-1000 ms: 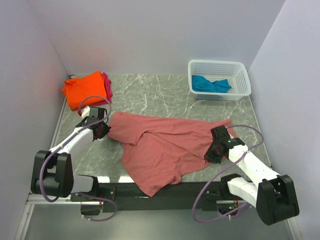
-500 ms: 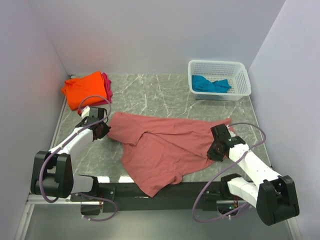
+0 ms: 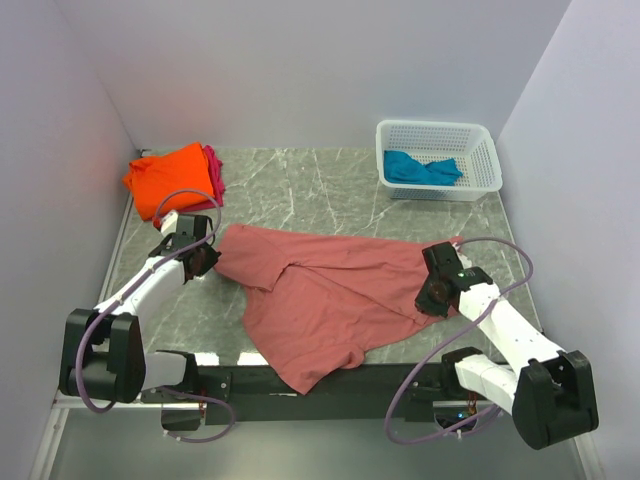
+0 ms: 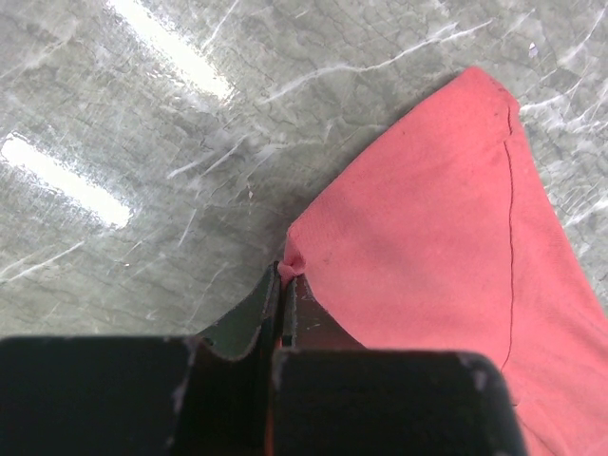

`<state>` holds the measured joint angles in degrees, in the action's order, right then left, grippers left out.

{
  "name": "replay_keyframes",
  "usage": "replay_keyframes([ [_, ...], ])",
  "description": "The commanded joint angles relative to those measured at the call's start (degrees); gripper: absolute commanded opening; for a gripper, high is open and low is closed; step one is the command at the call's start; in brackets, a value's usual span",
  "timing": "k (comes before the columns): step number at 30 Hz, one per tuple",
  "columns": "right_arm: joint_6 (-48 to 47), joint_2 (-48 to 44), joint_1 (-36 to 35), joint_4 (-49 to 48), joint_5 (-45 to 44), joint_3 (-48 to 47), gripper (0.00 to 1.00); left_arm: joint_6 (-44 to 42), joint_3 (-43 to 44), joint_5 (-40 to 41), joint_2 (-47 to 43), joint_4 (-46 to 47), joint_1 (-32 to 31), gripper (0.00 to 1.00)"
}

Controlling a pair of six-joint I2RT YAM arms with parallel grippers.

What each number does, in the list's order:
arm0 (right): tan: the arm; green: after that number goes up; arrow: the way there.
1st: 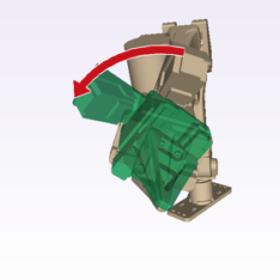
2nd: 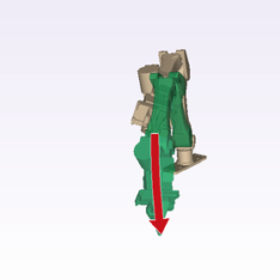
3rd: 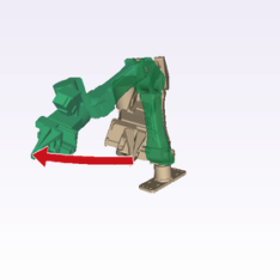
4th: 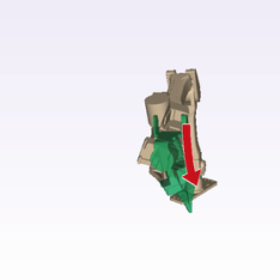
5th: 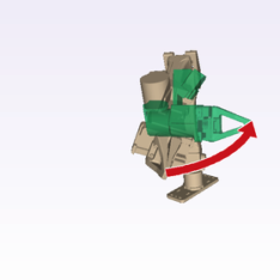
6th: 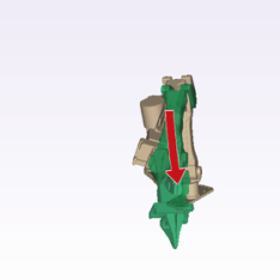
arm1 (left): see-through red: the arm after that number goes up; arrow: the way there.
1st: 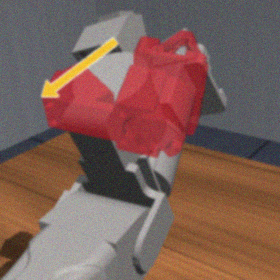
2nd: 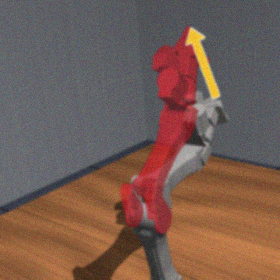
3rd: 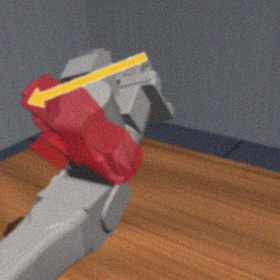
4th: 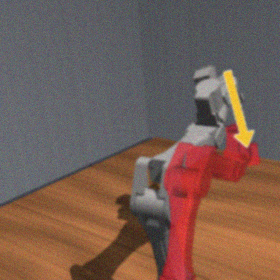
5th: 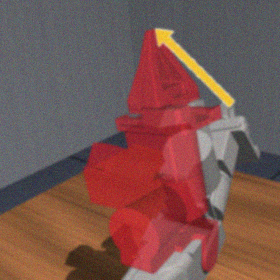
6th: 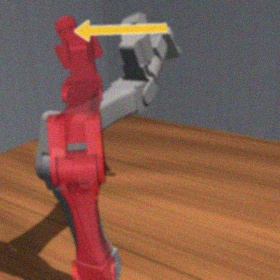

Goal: Fold and stack the t-shirts
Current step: Flatten the tshirt out

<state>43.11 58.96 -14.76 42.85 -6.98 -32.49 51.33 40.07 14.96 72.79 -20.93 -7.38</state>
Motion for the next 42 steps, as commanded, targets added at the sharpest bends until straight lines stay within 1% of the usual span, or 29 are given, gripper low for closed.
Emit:
replay_keyframes([
  [1, -0.31, 0.19, -0.35, 0.31, 0.56, -0.47, 0.2, -0.18, -0.08, 1.65, -1.6, 0.01, -0.09, 0.01],
  [2, -0.4, 0.37, -0.27, -0.04, 1.52, -0.21, 0.23, -0.18, 0.09, 1.56, -1.52, -0.08, -0.18, 0.01],
  [5, 0.04, 1.51, -0.62, -1.1, 2.33, 1.02, 0.28, -0.09, 0.0, 1.56, -1.6, -0.08, -0.09, 0.01],
  [9, -0.4, 3.61, -1.05, -3.03, 3.55, 2.08, 0.3, -0.09, -0.08, 1.65, -1.52, -0.16, -0.09, 0.01],
  [13, -0.66, 5.29, -1.32, -4.17, 3.47, 1.73, 0.3, 0.0, -0.17, 1.74, -1.51, -0.25, -0.09, 0.01],
  [18, -0.66, 4.94, -1.5, -5.14, 3.56, 1.2, 0.21, 0.08, -0.17, 1.74, -1.95, -0.17, -0.09, 0.01],
  [19, -0.66, 4.85, -1.5, -5.23, 3.64, 1.2, 0.17, 0.0, -0.17, 1.74, -1.95, -0.17, -0.09, 0.01],
  [21, -1.01, 4.5, -1.5, -5.76, 4.61, 1.29, 0.04, 0.0, -0.17, 1.83, -1.95, -0.25, -0.09, 0.01],
  [22, -1.01, 4.24, -1.5, -5.85, 5.05, 1.38, 0.0, 0.08, -0.17, 1.91, -1.95, -0.25, -0.09, 0.01],
  [24, -1.19, 3.18, -1.5, -5.76, 5.23, 1.2, 0.0, 0.08, -0.26, 1.91, -2.13, -0.25, -0.09, 0.01],
  [26, -1.54, 1.87, -1.5, -5.59, 4.79, 0.59, 0.0, 0.08, -0.17, 1.74, -2.39, -0.25, -0.09, 0.01],
  [28, -1.98, -1.38, -1.5, -5.23, 3.3, -0.2, 0.0, 0.43, 0.26, 1.74, -3.01, -0.52, -0.09, 0.01],
  [31, -2.86, -8.14, -1.41, -6.55, 0.05, -2.48, 0.0, 0.7, 1.84, 1.3, -4.41, -0.87, -0.09, 0.01],
  [32, -3.73, -11.64, -1.49, -7.25, -0.66, -3.8, 0.0, 0.79, 2.46, 1.21, -4.76, -1.04, -0.09, 0.01],
  [35, -5.4, -16.49, -1.5, -9.45, -4.61, -7.13, 0.0, 0.96, 4.92, 0.69, -7.48, -1.4, -0.09, 0.01],
  [38, -7.07, -19.83, -1.5, -13.31, -7.78, -9.86, 0.0, 1.05, 7.99, 0.33, -9.42, -1.66, -0.09, 0.01],
  [39, -7.95, -20.72, -1.5, -17.23, -7.96, -10.13, 0.0, 1.14, 9.65, 0.33, -10.9, -1.75, -0.09, 0.01],
  [42, -11.81, -23.45, -1.5, -25.06, -10.06, -11.27, 0.0, 0.79, 13.25, 0.16, -13.72, -1.83, -0.09, 0.01],
])
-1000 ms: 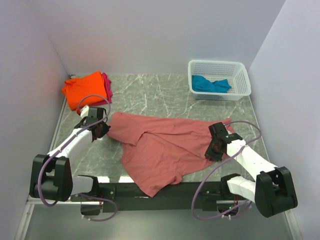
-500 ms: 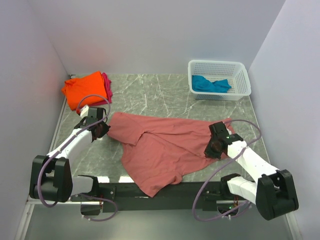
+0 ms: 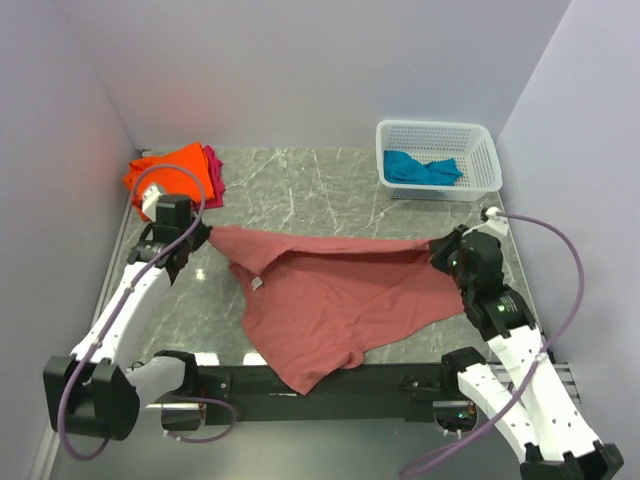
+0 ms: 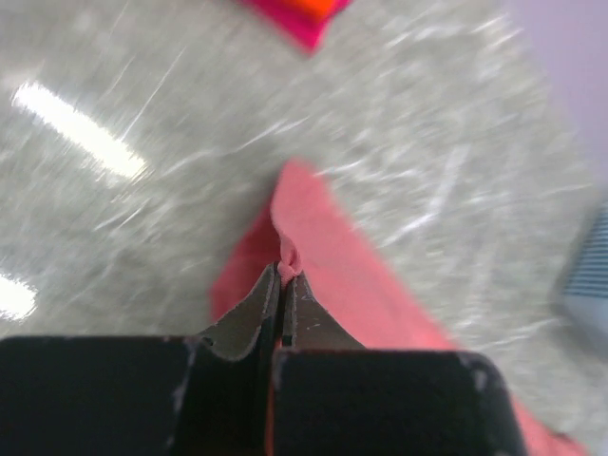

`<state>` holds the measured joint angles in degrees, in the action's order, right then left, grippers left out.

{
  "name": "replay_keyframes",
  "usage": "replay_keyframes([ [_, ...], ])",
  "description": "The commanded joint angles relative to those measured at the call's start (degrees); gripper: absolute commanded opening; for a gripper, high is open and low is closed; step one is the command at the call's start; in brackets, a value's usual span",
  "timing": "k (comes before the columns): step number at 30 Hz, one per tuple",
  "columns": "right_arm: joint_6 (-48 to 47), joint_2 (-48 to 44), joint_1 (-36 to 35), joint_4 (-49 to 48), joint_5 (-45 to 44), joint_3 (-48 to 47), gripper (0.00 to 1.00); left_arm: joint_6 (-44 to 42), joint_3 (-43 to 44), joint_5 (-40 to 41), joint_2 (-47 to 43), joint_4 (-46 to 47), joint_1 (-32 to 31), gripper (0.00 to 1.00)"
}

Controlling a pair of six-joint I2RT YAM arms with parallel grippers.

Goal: Fold and stack the t-shirts
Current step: Flatten the tshirt out

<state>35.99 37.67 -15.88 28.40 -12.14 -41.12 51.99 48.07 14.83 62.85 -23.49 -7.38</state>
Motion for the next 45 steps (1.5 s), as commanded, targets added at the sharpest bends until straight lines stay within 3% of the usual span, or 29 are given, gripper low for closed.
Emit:
replay_keyframes([
  [1, -5.57, -2.6, -0.47, -12.3, -5.52, -4.12, 0.0, 0.13, 6.41, 0.46, -4.48, 0.63, -0.09, 0.01],
  [6, -12.25, -3.57, -0.38, -20.3, -10.97, -11.59, 0.0, -1.88, 17.89, 1.52, -7.82, -0.07, -0.09, 0.01],
  [11, -18.22, -3.22, -0.38, -20.59, -12.91, -24.07, 0.0, -4.17, 29.6, 1.69, -10.11, -1.74, -0.18, 0.01],
  [17, -19.9, -4.45, -0.38, -16.37, -7.47, -36.38, 0.0, -9.17, 40.33, 0.99, -14.42, 0.19, -0.09, 0.01],
  [24, -18.24, -4.01, -0.29, -5.14, 1.06, -51.85, 0.0, -18.75, 62.89, -0.86, -12.49, -3.58, -0.18, 0.01],
  [27, -16.48, -3.92, -0.29, -2.57, 4.4, -56.34, 0.0, -21.48, 68.53, -0.5, -13.01, -3.41, -0.09, 0.01],
  [32, -14.72, -4.36, -0.29, -2.56, 6.52, -57.32, 0.0, -23.68, 71.45, -2.7, -12.76, -1.39, -0.09, 0.01],
  [37, -14.54, -1.03, -0.29, -1.86, 2.22, -54.69, 0.0, -24.39, 70.93, -1.04, -7.93, -0.95, -0.18, 0.01],
  [41, -13.93, 2.84, -0.29, -1.77, -4.72, -49.15, 0.0, -24.83, 65.14, 2.91, -0.72, 0.36, -0.09, 0.01],
  [45, -12.61, 7.32, -0.38, -4.48, -11.93, -37.32, 0.0, -25.62, 57.32, 4.95, 7.71, 2.91, -0.09, 0.01],
])
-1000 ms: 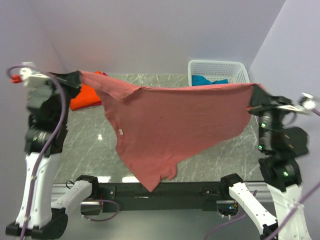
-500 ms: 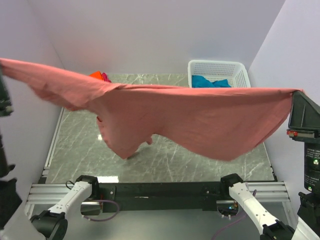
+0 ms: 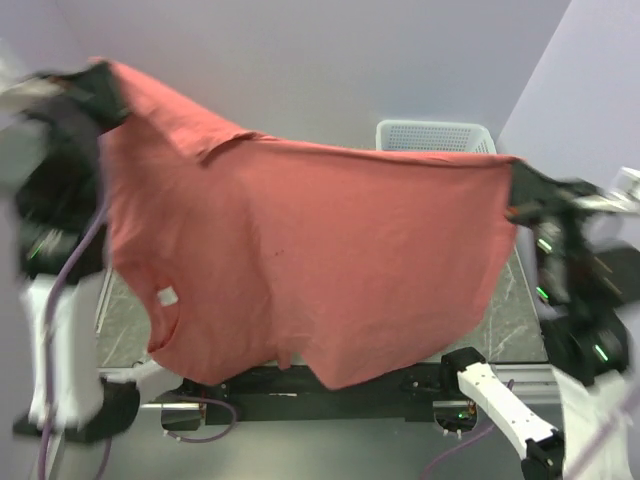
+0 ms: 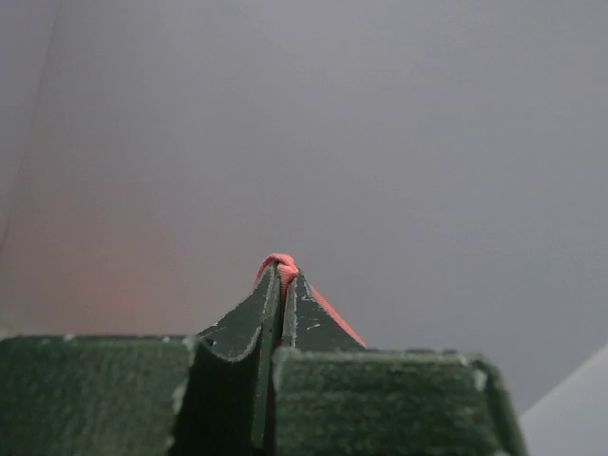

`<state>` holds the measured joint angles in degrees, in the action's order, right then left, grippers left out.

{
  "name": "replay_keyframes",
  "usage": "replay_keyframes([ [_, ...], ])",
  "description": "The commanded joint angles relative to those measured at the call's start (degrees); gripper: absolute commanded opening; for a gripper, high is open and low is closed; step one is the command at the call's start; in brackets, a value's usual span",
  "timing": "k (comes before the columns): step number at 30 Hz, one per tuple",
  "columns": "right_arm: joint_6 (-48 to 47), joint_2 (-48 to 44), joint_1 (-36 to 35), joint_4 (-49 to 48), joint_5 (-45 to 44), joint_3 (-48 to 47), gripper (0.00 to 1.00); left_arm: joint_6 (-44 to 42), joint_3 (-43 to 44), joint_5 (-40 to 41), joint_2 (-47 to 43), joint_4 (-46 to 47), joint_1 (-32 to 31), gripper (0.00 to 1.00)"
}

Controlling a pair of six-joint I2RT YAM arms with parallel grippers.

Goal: Fold and stack the t-shirts
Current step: Flatten the tshirt out

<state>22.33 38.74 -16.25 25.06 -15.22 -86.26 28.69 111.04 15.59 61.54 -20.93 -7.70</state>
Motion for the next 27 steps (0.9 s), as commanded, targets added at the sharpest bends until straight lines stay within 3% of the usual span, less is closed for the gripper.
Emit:
replay_keyframes([
  [1, 2.01, 8.69, 0.51, -2.02, -10.25, 10.12, 0.0, -2.84, -8.01, 3.48, 10.69, 3.75, 0.23, 0.01],
  [4, 4.39, 13.8, 2.36, -7.02, -7.99, 19.35, 0.0, -3.99, -20.47, 0.14, 17.89, 10.79, 0.23, 0.01],
  [7, 7.1, 19.15, 7.27, -17.38, 0.78, 28.58, 0.0, -4.43, -29.09, -0.91, 23.77, 16.08, 0.23, 0.01],
  [8, 7.64, 20.66, 10.42, -22.89, 6.9, 30.43, 0.0, -4.43, -30.61, -1.09, 25.28, 18.53, 0.23, 0.01],
  [11, 7.3, 27.77, 12.56, -28.29, 10.91, 34.31, 0.0, -2.86, -33.87, -3.72, 30.82, 20.22, 0.23, 0.01],
  [18, 0.1, 45.78, 13.79, -25.41, 11.71, 28.61, 0.0, 1.02, -35.38, -9.44, 39.7, 22.25, 0.23, 0.01],
  [27, -2.02, 46.26, 13.88, -22.69, 10.65, 27.37, 0.0, 6.2, -34.75, -6.98, 39.11, 13.81, 0.15, 0.01],
])
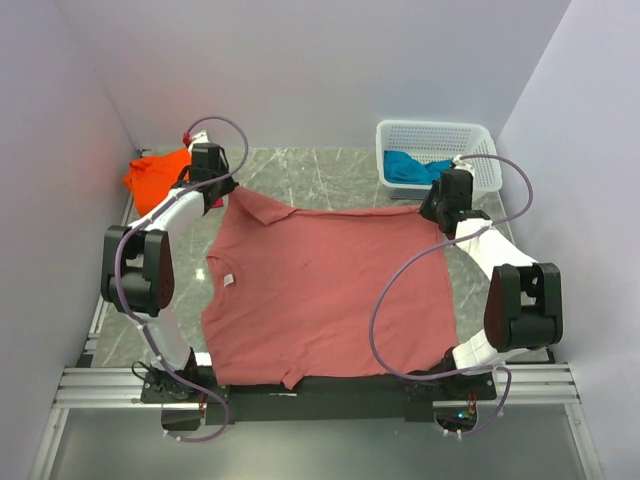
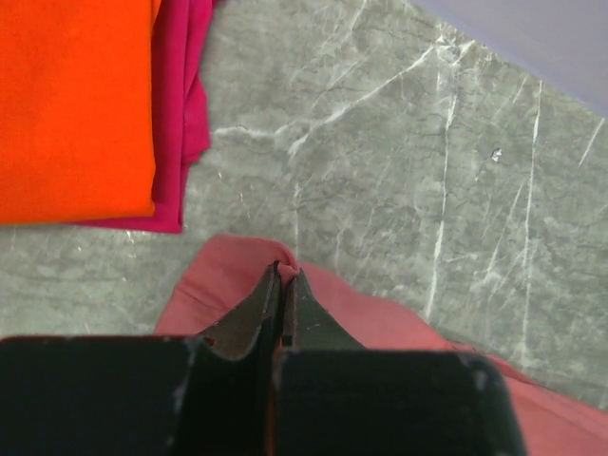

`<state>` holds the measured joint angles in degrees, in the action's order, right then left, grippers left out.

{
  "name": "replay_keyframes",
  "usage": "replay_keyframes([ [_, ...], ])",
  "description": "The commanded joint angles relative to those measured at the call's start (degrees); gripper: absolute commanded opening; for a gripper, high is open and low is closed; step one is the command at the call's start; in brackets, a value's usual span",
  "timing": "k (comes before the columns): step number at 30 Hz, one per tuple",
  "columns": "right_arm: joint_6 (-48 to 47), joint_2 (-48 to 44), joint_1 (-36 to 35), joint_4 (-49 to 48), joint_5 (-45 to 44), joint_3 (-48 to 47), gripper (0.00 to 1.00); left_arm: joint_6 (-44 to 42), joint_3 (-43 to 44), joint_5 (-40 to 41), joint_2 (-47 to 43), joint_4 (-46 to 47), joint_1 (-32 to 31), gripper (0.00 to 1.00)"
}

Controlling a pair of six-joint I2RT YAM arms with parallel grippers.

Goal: Fold and stack the t-shirts
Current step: Flatten the tshirt out, then fold the tshirt

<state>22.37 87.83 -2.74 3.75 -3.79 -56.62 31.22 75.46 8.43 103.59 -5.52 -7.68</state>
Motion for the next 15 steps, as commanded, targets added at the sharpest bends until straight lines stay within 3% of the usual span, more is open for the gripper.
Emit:
replay_keyframes([
  [1, -2.33, -3.45, 0.46, -0.77, -0.87, -2.09, 0.0, 4.71, -0.91, 0.45, -5.04, -2.91, -0.05, 0.01],
  [7, -4.53, -8.02, 0.46, 2.75, -0.78, -0.51, 0.0, 12.36, -9.79, 9.82, -16.81, -9.93, -3.56, 0.01],
  [15, -5.5, -10.04, 0.46, 10.93, -3.23, -2.01, 0.0, 27.74, -13.93, 18.28, -27.56, -31.88, -9.79, 0.01],
])
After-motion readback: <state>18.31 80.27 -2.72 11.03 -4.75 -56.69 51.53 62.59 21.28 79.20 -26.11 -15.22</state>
